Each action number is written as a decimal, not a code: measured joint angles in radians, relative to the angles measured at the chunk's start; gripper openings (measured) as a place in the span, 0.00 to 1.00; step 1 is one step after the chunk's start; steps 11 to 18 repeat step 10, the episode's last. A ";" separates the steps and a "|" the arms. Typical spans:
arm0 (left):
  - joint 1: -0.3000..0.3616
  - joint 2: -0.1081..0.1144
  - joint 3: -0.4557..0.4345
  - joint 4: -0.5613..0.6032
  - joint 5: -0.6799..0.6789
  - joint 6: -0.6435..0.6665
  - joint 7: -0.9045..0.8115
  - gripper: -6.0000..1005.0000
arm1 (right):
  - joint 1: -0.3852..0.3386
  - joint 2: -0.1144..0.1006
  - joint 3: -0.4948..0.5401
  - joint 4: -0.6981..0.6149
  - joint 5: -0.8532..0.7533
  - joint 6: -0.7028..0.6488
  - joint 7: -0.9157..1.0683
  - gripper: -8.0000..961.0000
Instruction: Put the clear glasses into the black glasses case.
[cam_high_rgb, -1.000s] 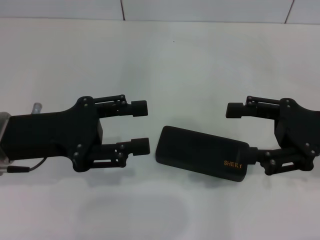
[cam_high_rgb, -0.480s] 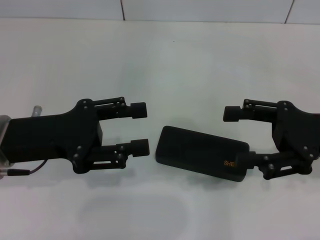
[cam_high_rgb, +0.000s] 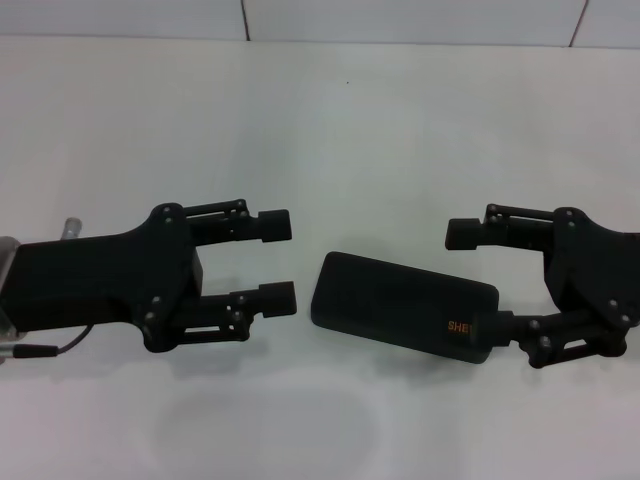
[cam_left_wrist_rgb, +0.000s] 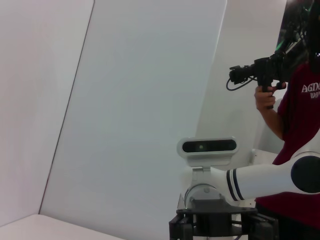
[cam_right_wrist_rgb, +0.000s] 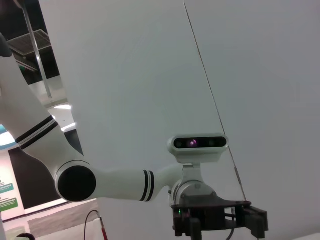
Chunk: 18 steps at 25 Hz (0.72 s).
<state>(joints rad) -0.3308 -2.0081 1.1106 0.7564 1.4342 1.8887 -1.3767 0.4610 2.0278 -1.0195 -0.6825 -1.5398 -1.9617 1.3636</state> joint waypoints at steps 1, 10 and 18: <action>0.000 0.000 0.000 0.000 0.000 0.000 0.000 0.70 | 0.000 0.000 -0.001 0.000 0.000 0.000 0.000 0.92; 0.003 0.000 0.000 -0.011 0.000 0.000 -0.001 0.70 | -0.001 0.000 -0.023 -0.001 0.026 -0.001 0.000 0.92; 0.003 0.000 0.000 -0.011 0.000 0.000 -0.001 0.70 | -0.001 0.000 -0.023 -0.001 0.026 -0.001 0.000 0.92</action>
